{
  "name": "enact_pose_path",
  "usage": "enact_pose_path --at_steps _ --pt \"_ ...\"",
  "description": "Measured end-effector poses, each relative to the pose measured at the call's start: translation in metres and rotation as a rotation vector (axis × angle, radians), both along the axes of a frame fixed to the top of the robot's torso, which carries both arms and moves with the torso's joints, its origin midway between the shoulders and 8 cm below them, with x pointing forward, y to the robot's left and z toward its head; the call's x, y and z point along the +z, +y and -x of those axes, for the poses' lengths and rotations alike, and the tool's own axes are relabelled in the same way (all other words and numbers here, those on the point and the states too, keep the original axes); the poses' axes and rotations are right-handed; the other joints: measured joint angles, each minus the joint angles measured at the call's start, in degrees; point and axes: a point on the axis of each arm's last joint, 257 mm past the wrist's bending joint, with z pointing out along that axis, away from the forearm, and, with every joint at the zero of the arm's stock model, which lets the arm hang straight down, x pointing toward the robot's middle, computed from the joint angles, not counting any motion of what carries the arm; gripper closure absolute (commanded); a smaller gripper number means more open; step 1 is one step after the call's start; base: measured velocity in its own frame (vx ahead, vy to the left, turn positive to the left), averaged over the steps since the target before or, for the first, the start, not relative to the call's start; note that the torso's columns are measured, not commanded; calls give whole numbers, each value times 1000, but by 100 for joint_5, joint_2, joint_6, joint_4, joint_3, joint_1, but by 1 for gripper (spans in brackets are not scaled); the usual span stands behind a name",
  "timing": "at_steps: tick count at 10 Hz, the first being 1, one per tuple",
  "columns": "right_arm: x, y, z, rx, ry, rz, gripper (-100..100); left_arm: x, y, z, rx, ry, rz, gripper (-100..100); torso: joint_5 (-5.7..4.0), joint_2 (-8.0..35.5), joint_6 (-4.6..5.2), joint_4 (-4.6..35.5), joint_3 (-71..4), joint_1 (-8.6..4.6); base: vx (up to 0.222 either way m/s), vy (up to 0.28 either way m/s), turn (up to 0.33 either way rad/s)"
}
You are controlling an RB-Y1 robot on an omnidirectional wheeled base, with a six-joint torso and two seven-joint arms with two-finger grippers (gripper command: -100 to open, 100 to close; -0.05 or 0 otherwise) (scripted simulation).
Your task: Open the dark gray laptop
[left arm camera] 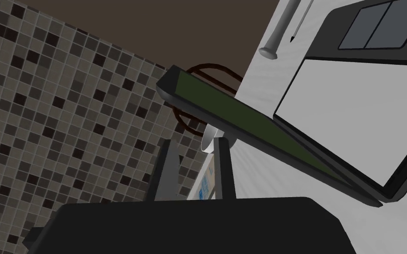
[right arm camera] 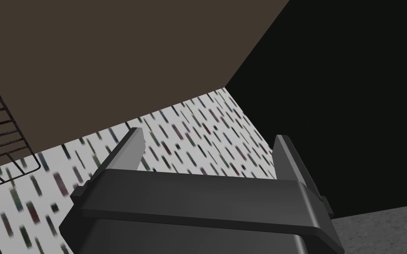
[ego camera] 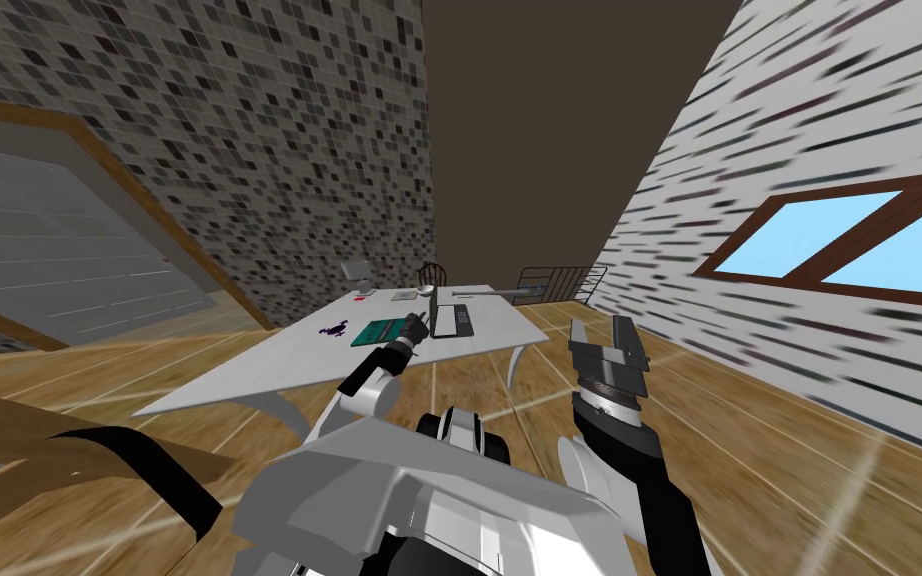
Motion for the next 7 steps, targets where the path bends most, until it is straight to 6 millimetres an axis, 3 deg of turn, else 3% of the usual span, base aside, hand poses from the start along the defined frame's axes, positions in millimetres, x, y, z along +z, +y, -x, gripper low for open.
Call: enact_pose_path --at_steps 4,7 --pt "0 0 0 0 0 0 0 -7 5 -2 -34 21 -107 -100 -3 21 0 7 14 -9 0 8 -38" --pt "0 0 0 0 0 0 0 -7 16 -10 -33 30 -162 -100 -2 19 2 6 12 -7 -12 17 -124"
